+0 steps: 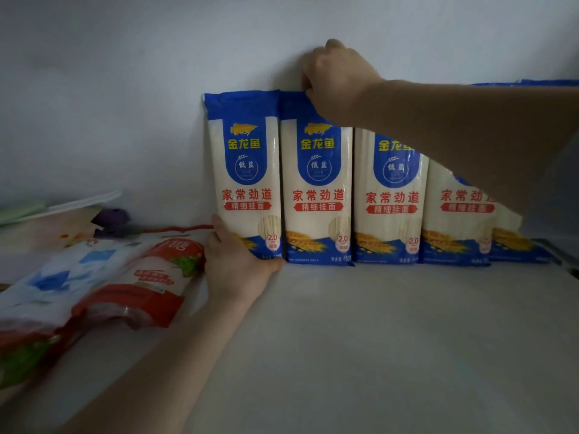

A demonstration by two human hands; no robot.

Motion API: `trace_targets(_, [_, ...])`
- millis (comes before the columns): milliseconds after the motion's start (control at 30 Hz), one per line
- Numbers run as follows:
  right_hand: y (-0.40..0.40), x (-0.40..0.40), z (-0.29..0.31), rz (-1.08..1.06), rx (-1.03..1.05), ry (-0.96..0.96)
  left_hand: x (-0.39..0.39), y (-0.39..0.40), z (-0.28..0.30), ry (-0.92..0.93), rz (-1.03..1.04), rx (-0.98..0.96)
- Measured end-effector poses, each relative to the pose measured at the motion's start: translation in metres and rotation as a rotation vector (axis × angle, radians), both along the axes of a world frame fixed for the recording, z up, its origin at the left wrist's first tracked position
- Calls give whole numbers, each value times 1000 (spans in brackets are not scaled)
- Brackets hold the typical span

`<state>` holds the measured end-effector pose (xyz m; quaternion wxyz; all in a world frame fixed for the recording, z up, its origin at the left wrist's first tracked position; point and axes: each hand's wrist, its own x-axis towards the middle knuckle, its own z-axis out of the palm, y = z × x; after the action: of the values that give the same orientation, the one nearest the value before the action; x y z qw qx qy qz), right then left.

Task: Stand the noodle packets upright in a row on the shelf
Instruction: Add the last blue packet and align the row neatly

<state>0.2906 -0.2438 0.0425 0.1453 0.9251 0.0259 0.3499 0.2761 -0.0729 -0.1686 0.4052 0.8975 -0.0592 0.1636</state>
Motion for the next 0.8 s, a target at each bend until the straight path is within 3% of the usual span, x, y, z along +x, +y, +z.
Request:
trace_targets(367, [-10,-1,-10,68,19,-77,2,1,-2,-54,-9,2])
trace_targets(533, [-17,-30,-15,163,184,-115,6,3,-2,-32,-36,-20])
trace_targets(700, [-42,-81,-60,138,260,-63,10,3,-1,-7,-72,-46])
trace_targets(800, [-40,-115,-105,91,271,77,4,5,2,-116,-65,-34])
